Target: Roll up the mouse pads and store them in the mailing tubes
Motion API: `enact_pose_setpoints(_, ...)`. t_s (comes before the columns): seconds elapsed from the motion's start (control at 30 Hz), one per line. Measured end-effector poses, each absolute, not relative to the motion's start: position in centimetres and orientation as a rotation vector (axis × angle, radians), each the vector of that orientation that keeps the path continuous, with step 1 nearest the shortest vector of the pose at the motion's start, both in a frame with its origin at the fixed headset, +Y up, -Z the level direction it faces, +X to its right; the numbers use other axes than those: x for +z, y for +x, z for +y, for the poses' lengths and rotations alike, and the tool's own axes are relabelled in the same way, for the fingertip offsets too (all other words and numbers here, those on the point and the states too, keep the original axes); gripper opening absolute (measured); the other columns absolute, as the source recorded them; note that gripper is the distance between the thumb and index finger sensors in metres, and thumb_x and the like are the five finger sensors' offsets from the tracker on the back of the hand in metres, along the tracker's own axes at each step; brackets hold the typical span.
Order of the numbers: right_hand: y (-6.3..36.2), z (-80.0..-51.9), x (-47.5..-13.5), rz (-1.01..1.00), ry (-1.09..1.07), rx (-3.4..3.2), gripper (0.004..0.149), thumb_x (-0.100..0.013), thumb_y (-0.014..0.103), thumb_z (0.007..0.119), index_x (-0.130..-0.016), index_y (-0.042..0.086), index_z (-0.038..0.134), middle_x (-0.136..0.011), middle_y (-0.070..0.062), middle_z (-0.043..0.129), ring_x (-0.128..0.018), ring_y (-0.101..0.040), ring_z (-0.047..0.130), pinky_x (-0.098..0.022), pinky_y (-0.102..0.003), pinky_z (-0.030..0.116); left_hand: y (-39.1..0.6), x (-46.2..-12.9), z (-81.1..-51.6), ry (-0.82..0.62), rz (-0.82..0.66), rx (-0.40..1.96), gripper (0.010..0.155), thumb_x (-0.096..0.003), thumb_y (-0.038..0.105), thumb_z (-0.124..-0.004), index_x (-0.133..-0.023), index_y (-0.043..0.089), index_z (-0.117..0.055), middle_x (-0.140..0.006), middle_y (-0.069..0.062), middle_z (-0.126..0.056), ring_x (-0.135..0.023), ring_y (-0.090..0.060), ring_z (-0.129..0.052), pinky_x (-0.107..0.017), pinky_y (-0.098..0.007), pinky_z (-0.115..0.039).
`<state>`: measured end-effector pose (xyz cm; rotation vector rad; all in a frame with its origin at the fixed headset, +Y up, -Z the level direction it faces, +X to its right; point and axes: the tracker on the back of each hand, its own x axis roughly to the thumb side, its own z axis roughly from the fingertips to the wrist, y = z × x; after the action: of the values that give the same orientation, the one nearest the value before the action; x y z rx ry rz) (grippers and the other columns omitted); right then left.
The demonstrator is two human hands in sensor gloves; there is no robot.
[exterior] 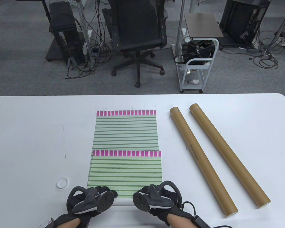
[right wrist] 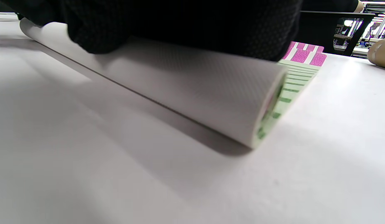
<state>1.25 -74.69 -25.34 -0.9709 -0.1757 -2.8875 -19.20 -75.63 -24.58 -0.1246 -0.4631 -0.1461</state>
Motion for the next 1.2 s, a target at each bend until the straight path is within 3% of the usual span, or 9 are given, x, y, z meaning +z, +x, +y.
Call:
enact_pose_setpoints(0.07, 1.3, -74.8, -25.5, -0.180, -0.961, -2.901, 0.049, -0.045, 0.033, 0.071, -0.091, 0.018, 0.081, -0.080, -0.007, 0.091, -0.063, -0.026, 0.093, -0.053, -0.044, 0.079, -19.1, -24.4, -75.4, -0.060, -0.480, -0.182, 0.051, -0.0382, 0.051, -0.073, -0.088, 0.044, -0.066, -0.086, 0.015, -0.082, -0.072, -0.009, -0.093, -0.050, -0.021, -0.084)
enact_pose_setpoints(0.27, 1.2, -74.8, -25.3, -0.152, -0.972, -2.854, 0.051, -0.048, 0.032, 0.068, -0.095, 0.017, 0.077, -0.085, -0.008, 0.087, -0.068, -0.028, 0.091, -0.055, -0.046, 0.078, -19.4, -25.1, -76.0, -0.113, -0.462, -0.146, 0.046, -0.0400, 0.048, -0.069, -0.086, 0.046, -0.071, -0.085, 0.017, -0.084, -0.076, -0.009, -0.092, -0.061, -0.028, -0.082)
enact_pose_setpoints(0.33, 1.3, -74.6, -25.2, -0.058, -0.986, -2.893, 0.052, -0.046, 0.034, 0.072, -0.098, 0.023, 0.070, -0.092, -0.004, 0.081, -0.068, -0.025, 0.089, -0.056, -0.043, 0.077, -19.7, -25.4, -76.1, -0.131, -0.447, -0.123, 0.045, -0.0416, 0.047, -0.066, -0.086, 0.047, -0.071, -0.086, 0.018, -0.084, -0.077, -0.008, -0.093, -0.062, -0.028, -0.083)
enact_pose_setpoints(0.57, 0.9, -74.6, -25.3, -0.097, -0.990, -2.870, 0.049, -0.044, 0.035, 0.077, -0.091, 0.022, 0.076, -0.083, -0.003, 0.086, -0.061, -0.023, 0.091, -0.051, -0.038, 0.080, -19.9, -25.9, -76.2, -0.141, -0.447, -0.132, 0.043, -0.0416, 0.047, -0.064, -0.084, 0.050, -0.072, -0.083, 0.020, -0.087, -0.074, -0.006, -0.094, -0.058, -0.025, -0.085)
enact_pose_setpoints(0.7, 0.6, -74.5, -25.3, -0.067, -0.971, -2.839, 0.047, -0.044, 0.033, 0.076, -0.090, 0.021, 0.078, -0.081, -0.004, 0.090, -0.059, -0.023, 0.094, -0.045, -0.034, 0.083, -20.5, -25.8, -76.2, -0.122, -0.475, -0.096, 0.048, -0.0378, 0.053, -0.068, -0.086, 0.047, -0.071, -0.085, 0.018, -0.086, -0.076, -0.008, -0.094, -0.060, -0.027, -0.084)
enact_pose_setpoints(0.77, 0.7, -74.5, -25.5, -0.073, -0.960, -2.857, 0.047, -0.045, 0.032, 0.075, -0.090, 0.021, 0.079, -0.081, -0.004, 0.090, -0.059, -0.024, 0.095, -0.044, -0.032, 0.084, -21.0, -25.7, -76.2, -0.125, -0.510, -0.081, 0.056, -0.0329, 0.056, -0.074, -0.088, 0.047, -0.068, -0.090, 0.019, -0.082, -0.085, -0.008, -0.089, -0.068, -0.032, -0.079)
enact_pose_setpoints(0.93, 0.8, -74.7, -25.5, -0.087, -0.946, -2.862, 0.046, -0.047, 0.030, 0.072, -0.092, 0.022, 0.077, -0.084, -0.005, 0.089, -0.062, -0.025, 0.094, -0.046, -0.033, 0.082, -20.6, -25.8, -76.2, -0.049, -0.522, -0.169, 0.049, -0.0337, 0.053, -0.075, -0.083, 0.049, -0.074, -0.085, 0.022, -0.086, -0.081, -0.005, -0.091, -0.068, -0.030, -0.080)
enact_pose_setpoints(1.03, 1.0, -74.4, -25.3, 0.016, -0.949, -2.906, 0.050, -0.046, 0.036, 0.073, -0.094, 0.023, 0.076, -0.087, -0.005, 0.088, -0.062, -0.026, 0.095, -0.045, -0.033, 0.084, -20.8, -26.1, -76.3, -0.087, -0.498, -0.153, 0.048, -0.0372, 0.052, -0.070, -0.085, 0.048, -0.074, -0.086, 0.021, -0.087, -0.080, -0.005, -0.092, -0.067, -0.030, -0.081)
enact_pose_setpoints(1.2, 0.7, -74.8, -25.4, -0.028, -0.924, -2.831, 0.054, -0.041, 0.042, 0.079, -0.092, 0.023, 0.077, -0.085, -0.005, 0.086, -0.060, -0.023, 0.094, -0.044, -0.028, 0.084, -20.3, -26.4, -76.3, -0.111, -0.489, -0.170, 0.048, -0.0370, 0.049, -0.069, -0.084, 0.044, -0.076, -0.081, 0.016, -0.090, -0.072, -0.008, -0.095, -0.063, -0.030, -0.083)
